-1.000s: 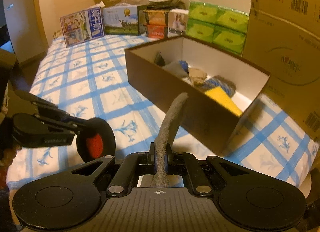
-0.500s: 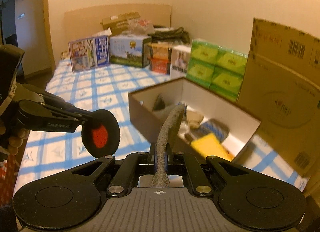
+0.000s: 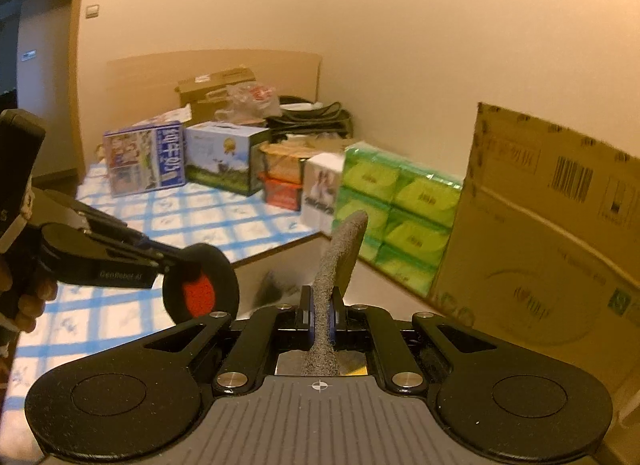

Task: Organize soft objects
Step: 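Carry the grey cloth and black pad over the brown box with both tools, then open both tools to release the cloth and pad into the box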

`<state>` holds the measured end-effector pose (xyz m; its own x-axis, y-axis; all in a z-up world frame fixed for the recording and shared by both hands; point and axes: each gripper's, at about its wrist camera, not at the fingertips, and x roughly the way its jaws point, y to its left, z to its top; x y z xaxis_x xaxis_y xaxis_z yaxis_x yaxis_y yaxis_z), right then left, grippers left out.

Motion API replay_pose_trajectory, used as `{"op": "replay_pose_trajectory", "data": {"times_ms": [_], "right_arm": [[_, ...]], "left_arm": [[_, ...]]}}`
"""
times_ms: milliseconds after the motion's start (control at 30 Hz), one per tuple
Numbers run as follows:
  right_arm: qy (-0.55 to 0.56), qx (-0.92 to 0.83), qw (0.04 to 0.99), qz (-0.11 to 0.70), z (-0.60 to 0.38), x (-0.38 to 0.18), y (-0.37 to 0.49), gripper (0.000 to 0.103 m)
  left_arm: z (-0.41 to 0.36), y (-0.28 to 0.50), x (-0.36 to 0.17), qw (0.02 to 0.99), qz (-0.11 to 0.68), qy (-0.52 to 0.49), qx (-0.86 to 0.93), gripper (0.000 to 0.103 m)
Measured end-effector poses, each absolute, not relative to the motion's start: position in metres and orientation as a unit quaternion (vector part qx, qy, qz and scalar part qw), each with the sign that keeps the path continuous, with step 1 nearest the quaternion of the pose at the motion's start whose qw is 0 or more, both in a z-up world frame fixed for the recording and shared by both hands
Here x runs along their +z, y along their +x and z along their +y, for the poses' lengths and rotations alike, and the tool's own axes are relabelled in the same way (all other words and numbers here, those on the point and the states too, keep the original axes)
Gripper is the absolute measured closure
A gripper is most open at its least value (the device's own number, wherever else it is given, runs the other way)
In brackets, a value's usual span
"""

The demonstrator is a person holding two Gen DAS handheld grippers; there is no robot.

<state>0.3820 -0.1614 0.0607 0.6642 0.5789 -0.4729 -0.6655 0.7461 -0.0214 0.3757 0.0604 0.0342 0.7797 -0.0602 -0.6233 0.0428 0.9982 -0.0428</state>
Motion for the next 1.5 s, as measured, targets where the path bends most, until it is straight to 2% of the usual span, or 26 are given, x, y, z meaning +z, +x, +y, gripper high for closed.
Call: {"op": "replay_pose_trajectory", "data": {"times_ms": [367,500,600,633,667,1067,1167,1200,1233,1367,1500], "right_arm": [[-0.089,0.312,0.915,0.242,-0.143,0.042,0.47,0.097],[-0.048,0.306,0.921,0.236,-0.141,0.029,0.49,0.096],[-0.013,0.286,0.917,0.278,-0.141,0.013,0.513,0.086],[-0.013,0.276,0.916,0.289,-0.141,0.008,0.518,0.074],[-0.015,0.275,0.913,0.301,-0.142,0.001,0.521,0.067],[-0.034,0.265,0.896,0.355,-0.167,-0.034,0.509,0.065],[-0.036,0.262,0.897,0.353,-0.169,-0.035,0.506,0.064],[-0.037,0.26,0.898,0.353,-0.168,-0.034,0.506,0.063],[-0.038,0.258,0.899,0.353,-0.168,-0.034,0.505,0.061],[-0.039,0.264,0.897,0.352,-0.17,-0.033,0.499,0.05],[-0.046,0.275,0.895,0.348,-0.17,-0.031,0.49,0.044]], "left_arm": [[0.051,0.447,0.019,0.932,0.362,0.002,-0.02,0.092],[0.048,0.461,0.013,0.929,0.368,0.004,-0.02,0.092],[0.047,0.468,0.004,0.925,0.379,-0.001,-0.023,0.092],[0.047,0.47,0.001,0.923,0.384,-0.003,-0.024,0.092],[0.046,0.471,-0.002,0.922,0.387,-0.003,-0.026,0.092],[0.032,0.487,-0.024,0.913,0.405,-0.003,-0.04,0.091],[0.031,0.492,-0.024,0.914,0.402,-0.014,-0.044,0.083],[0.03,0.494,-0.025,0.915,0.402,-0.015,-0.04,0.067],[0.03,0.496,-0.026,0.916,0.4,-0.011,-0.036,0.057],[0.029,0.495,-0.029,0.917,0.397,0.011,-0.03,0.057],[0.032,0.489,-0.032,0.914,0.404,0.014,-0.031,0.057]]}}
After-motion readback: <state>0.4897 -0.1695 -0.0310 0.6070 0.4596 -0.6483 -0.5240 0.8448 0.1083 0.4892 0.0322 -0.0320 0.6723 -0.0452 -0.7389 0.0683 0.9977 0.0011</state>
